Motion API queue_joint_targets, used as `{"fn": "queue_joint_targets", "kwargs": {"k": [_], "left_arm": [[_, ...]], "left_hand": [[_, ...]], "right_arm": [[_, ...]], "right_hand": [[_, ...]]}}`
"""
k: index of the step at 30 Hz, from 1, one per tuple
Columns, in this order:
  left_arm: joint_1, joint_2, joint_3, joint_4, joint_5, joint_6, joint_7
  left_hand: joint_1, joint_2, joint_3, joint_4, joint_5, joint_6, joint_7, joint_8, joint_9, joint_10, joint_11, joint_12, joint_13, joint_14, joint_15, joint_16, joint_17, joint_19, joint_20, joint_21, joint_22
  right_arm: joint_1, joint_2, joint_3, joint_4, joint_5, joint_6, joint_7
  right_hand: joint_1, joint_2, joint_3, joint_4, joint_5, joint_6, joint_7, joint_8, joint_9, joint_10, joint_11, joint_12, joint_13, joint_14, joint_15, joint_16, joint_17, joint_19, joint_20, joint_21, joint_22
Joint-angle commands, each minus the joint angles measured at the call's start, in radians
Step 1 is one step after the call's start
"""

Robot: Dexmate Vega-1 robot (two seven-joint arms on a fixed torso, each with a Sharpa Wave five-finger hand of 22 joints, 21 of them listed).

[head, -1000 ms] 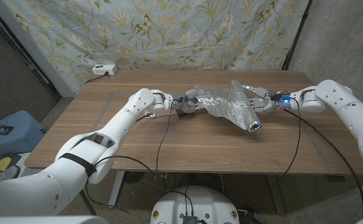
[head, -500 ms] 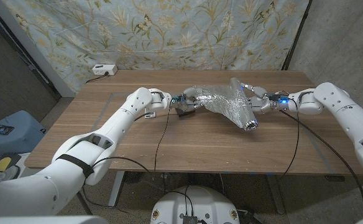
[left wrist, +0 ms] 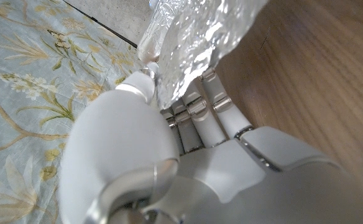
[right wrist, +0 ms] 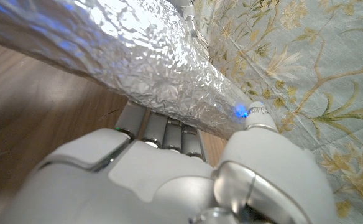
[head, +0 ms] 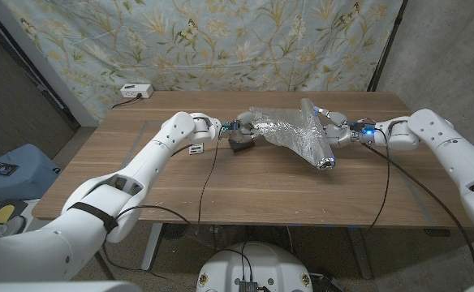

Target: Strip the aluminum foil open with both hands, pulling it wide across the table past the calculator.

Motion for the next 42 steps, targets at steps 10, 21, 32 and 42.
{"fn": "queue_joint_targets", "kwargs": {"k": [10,21,32,42], "left_arm": [[0.04,0.063,-0.035,-0.11,-0.065,0.016,0.069],[0.061,0.098,-0.047,-0.168,-0.102,0.021,0.116],[0.069,0.112,-0.047,-0.18,-0.133,0.013,0.127],[0.071,0.117,-0.046,-0.178,-0.151,0.008,0.14]], "left_hand": [[0.009,-0.002,-0.004,0.005,-0.008,0.031,0.009,-0.006,0.004,0.042,-0.031,0.001,-0.01,0.01,-0.004,0.001,-0.004,-0.004,-0.006,0.019,0.003],[0.008,-0.003,-0.005,0.007,-0.009,0.031,0.008,-0.011,0.007,0.045,-0.034,0.003,-0.015,0.017,-0.003,-0.002,-0.005,-0.003,-0.008,0.029,0.001],[0.007,-0.004,-0.004,0.008,-0.009,0.03,0.008,-0.016,0.01,0.043,-0.034,0.006,-0.015,0.019,-0.002,-0.006,-0.004,-0.007,-0.007,0.035,0.0],[0.008,-0.004,-0.003,0.007,-0.008,0.027,0.007,-0.02,0.013,0.043,-0.034,0.009,-0.017,0.018,-0.003,-0.009,0.0,-0.009,-0.008,0.042,-0.001]], "right_arm": [[0.009,0.009,-0.002,0.006,-0.006,0.007,0.008],[0.016,0.014,-0.009,0.011,-0.012,0.009,0.016],[0.031,0.018,-0.024,0.028,-0.025,0.004,0.037],[0.051,0.021,-0.043,0.044,-0.05,0.002,0.056]], "right_hand": [[-0.001,0.006,-0.008,-0.001,0.014,-0.003,0.053,0.003,0.001,0.002,-0.007,-0.007,0.005,0.001,0.001,0.0,0.003,0.007,-0.001,-0.009,0.001],[0.0,0.009,-0.01,-0.002,0.018,-0.004,0.054,0.002,0.0,0.001,-0.007,-0.011,0.006,0.0,0.002,-0.001,0.003,0.007,-0.001,-0.015,0.001],[-0.022,-0.011,-0.031,0.003,0.021,-0.021,0.057,-0.004,-0.001,-0.014,0.001,-0.022,0.009,-0.013,0.009,-0.008,0.003,0.017,0.003,-0.02,0.001],[-0.101,-0.043,-0.082,0.039,0.035,-0.029,0.057,-0.003,-0.001,-0.019,0.023,-0.031,0.012,-0.015,0.032,-0.009,0.006,0.033,0.023,-0.026,0.0]]}}
